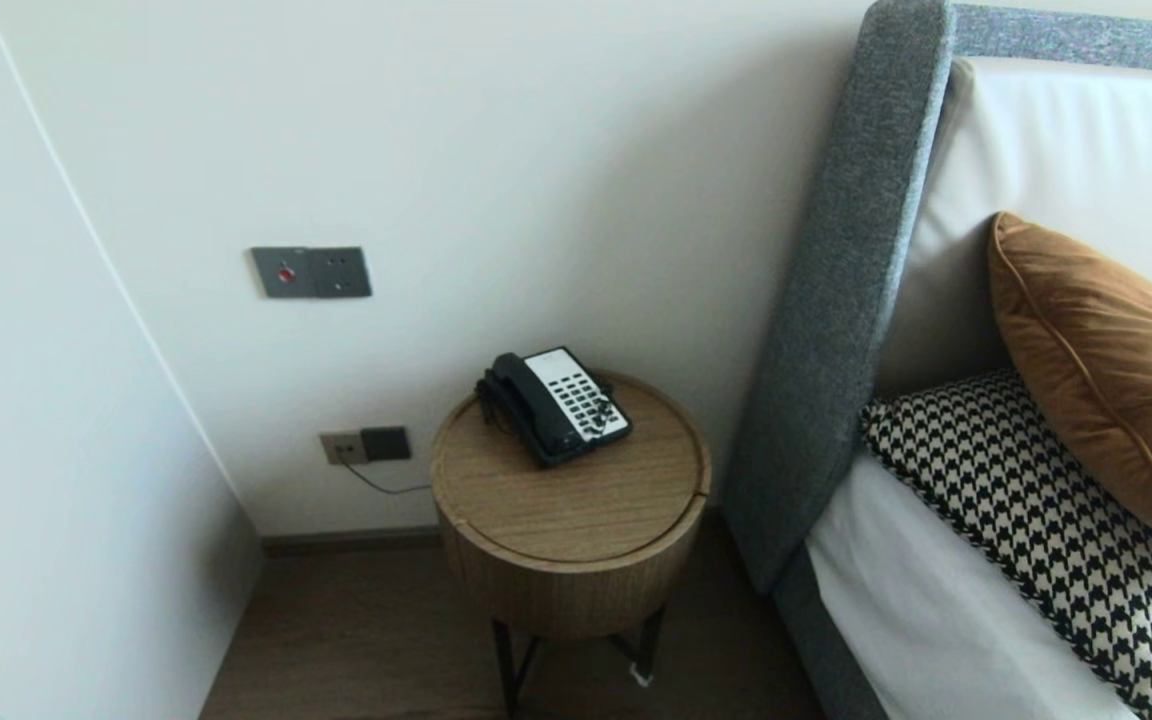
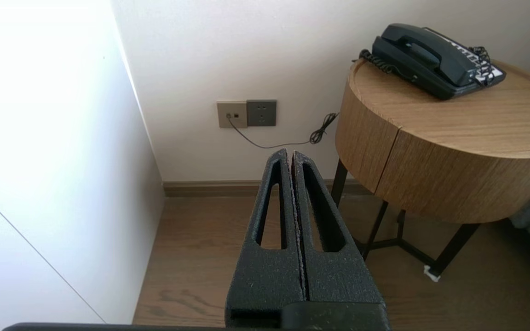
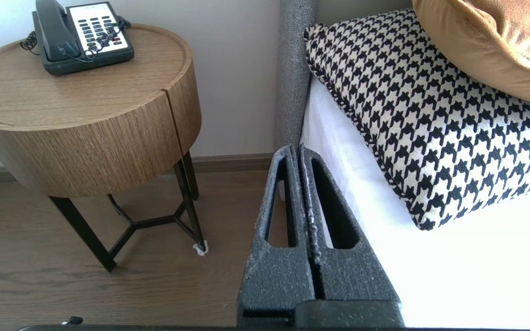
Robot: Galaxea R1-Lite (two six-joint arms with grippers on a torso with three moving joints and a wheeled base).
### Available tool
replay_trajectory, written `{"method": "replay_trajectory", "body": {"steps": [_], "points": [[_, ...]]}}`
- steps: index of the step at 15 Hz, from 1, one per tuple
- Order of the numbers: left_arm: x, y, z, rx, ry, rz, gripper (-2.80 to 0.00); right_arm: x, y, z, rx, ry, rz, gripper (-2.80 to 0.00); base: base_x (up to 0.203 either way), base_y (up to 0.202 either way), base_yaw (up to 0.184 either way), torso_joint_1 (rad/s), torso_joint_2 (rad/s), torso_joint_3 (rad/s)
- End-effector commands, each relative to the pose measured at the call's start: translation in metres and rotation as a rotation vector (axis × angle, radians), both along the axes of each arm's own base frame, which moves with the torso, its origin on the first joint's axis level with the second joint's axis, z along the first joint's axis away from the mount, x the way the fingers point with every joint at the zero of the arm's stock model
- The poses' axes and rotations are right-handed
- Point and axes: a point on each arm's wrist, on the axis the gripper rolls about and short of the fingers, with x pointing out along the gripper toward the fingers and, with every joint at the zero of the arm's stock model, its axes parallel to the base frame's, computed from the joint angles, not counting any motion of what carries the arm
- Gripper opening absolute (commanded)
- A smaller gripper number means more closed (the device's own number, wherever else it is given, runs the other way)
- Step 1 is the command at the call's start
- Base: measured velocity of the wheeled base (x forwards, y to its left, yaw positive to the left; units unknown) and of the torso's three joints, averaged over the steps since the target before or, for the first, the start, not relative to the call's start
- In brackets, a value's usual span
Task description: Open the nightstand drawer
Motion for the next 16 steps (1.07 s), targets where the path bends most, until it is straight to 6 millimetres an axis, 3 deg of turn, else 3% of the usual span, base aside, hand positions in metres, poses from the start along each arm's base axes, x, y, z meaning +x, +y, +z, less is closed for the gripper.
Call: {"method": "replay_trajectory", "body": {"steps": [1,16], "points": [[-0.0001,0.0000,0.0000,0.000,-0.001,0.002,-2.80,-0.0003,0.0000,-0.0001,0.000,-0.004,0.000,-2.80,0.000,0.000,0.000,0.000,0.00,0.000],[-0.0001,0.0000,0.0000,-0.009,-0.002,-0.001,-2.80,-0.0003,0.0000,-0.0001,0.000,-0.004,0.000,-2.80,0.000,0.000,0.000,0.000,0.00,0.000]]}}
